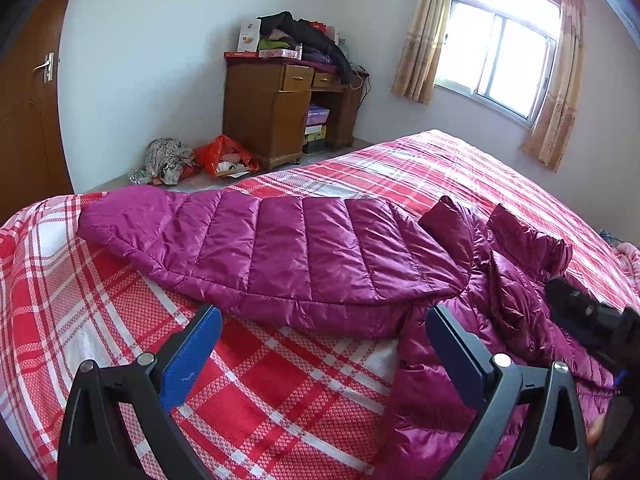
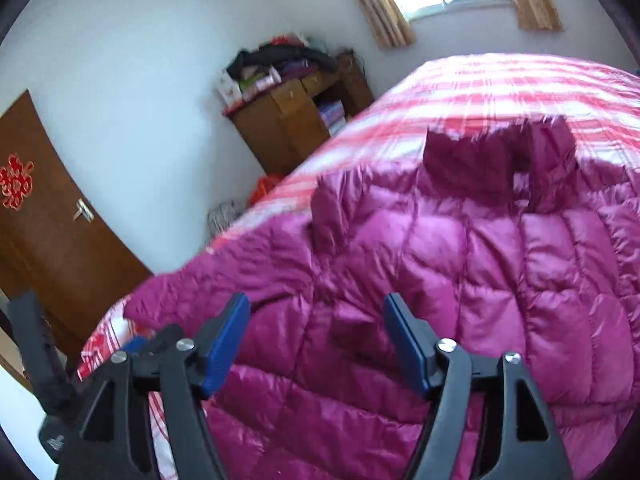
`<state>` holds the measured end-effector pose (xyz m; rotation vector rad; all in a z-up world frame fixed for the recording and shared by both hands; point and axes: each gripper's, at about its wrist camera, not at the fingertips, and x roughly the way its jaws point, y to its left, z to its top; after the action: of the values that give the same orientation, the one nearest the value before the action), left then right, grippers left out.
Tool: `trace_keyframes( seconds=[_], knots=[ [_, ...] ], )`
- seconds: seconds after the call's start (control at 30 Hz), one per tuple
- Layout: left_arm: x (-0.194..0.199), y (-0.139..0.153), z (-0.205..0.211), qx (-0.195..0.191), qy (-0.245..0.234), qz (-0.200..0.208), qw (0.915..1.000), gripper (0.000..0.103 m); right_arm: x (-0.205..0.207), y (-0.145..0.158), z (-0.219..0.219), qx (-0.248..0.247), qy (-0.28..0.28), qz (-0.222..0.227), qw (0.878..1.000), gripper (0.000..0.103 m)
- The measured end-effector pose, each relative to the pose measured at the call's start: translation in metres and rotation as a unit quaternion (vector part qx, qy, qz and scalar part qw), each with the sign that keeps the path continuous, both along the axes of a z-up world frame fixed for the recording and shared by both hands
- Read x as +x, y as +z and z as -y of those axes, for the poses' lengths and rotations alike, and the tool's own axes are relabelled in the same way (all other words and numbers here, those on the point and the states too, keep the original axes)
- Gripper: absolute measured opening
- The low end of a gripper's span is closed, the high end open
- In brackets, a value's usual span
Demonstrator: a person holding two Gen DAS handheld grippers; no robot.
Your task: Fold large clothes
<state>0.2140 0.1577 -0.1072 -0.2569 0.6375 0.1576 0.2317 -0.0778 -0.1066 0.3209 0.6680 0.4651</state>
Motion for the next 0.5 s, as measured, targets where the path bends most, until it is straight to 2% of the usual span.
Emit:
trace_keyframes(
  seconds=[0.03,0.07,0.1,0.23,0.3,0.43,0.5],
  knots=[
    [0.000,-0.001,0.001,0.001,-0.003,-0.001,1.0000,0.102,0.005,-0.001,-0.002,-0.017,-0.009,-0.012,1.000,0.024],
    [0.000,0.000,0.002,0.003,-0.004,-0.001,1.0000,0.102,0.014,-0.007,-0.005,-0.040,-0.019,-0.036,0.998,0.001],
    [-0.001,0.000,0.004,0.005,-0.006,0.000,1.0000,0.102,0.021,-0.013,-0.005,-0.038,-0.023,-0.052,0.998,0.009],
    [0.000,0.001,0.008,0.015,-0.008,0.006,0.9998,0.102,0.040,-0.037,-0.015,-0.042,-0.014,-0.099,0.994,0.009],
    [0.001,0.001,0.010,0.017,-0.011,0.005,0.9998,0.102,0.041,-0.047,-0.021,-0.055,-0.010,-0.106,0.993,0.009],
    [0.003,-0.001,0.015,0.018,-0.018,0.000,0.9997,0.102,0.049,-0.050,-0.017,-0.041,-0.004,-0.119,0.992,0.009],
    [0.002,-0.001,0.018,0.023,-0.022,0.002,0.9995,0.102,0.049,-0.042,-0.013,-0.040,0.004,-0.129,0.991,0.009]
  ],
)
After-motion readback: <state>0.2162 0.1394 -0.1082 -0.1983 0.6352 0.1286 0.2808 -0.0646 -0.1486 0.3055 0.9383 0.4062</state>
